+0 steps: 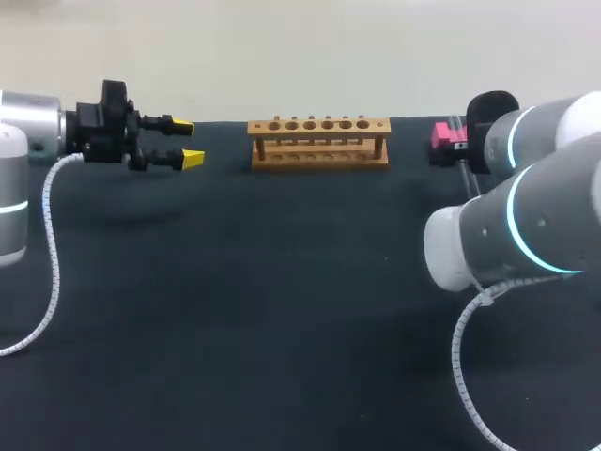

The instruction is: Grasp the test tube, adjust it, and insert it.

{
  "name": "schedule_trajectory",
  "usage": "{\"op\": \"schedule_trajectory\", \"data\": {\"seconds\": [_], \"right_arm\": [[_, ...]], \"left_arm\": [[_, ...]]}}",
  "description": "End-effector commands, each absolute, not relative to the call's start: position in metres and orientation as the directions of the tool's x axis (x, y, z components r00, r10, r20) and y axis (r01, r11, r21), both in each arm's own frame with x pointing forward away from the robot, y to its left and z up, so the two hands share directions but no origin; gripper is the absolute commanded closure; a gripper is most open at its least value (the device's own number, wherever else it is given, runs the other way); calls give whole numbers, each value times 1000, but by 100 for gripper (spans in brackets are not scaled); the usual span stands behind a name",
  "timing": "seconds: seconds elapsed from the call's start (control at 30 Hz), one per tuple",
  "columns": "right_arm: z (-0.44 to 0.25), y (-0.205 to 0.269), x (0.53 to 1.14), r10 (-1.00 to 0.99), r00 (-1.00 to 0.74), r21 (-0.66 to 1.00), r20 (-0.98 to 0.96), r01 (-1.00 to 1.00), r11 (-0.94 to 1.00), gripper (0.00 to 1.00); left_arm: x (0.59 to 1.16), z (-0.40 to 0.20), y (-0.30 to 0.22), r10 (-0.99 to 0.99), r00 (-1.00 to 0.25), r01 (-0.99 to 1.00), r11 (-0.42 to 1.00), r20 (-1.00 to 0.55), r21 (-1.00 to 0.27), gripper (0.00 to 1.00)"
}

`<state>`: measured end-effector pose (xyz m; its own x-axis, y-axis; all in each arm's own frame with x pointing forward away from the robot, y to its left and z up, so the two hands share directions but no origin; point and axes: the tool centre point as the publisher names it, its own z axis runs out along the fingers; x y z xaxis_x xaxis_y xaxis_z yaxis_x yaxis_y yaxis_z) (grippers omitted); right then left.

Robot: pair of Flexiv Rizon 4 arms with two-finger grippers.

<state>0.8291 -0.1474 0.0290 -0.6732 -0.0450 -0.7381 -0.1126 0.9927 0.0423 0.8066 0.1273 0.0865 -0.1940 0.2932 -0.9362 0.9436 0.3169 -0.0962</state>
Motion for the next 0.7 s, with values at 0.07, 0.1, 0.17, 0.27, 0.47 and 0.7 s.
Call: {"op": "schedule_trajectory", "data": {"seconds": [0.07, 0.1, 0.17, 0.27, 0.47, 0.7], "right_arm": [[23, -147, 837, -48, -678, -144, -734, 87, 986, 0], [21, -148, 838, -48, -679, -143, -732, 84, 986, 0], [19, -149, 840, -47, -683, -133, -729, 74, 988, 0], [15, -151, 842, -47, -686, -125, -726, 65, 990, 0], [12, -156, 847, -16, -684, -84, -729, 66, 994, 0], [9, -159, 850, -16, -683, -69, -730, 50, 996, 0]], "left_arm": [[806, 86, 128, 291, -191, 944, 316, -938, -94, 0], [806, 86, 128, 291, -191, 944, 316, -938, -94, 0], [806, 86, 128, 291, -191, 944, 316, -938, -94, 0], [806, 86, 128, 291, -191, 944, 316, -938, -94, 0], [806, 86, 128, 291, -191, 944, 316, -938, -94, 0], [806, 86, 128, 291, -191, 944, 316, -938, -94, 0]]}}
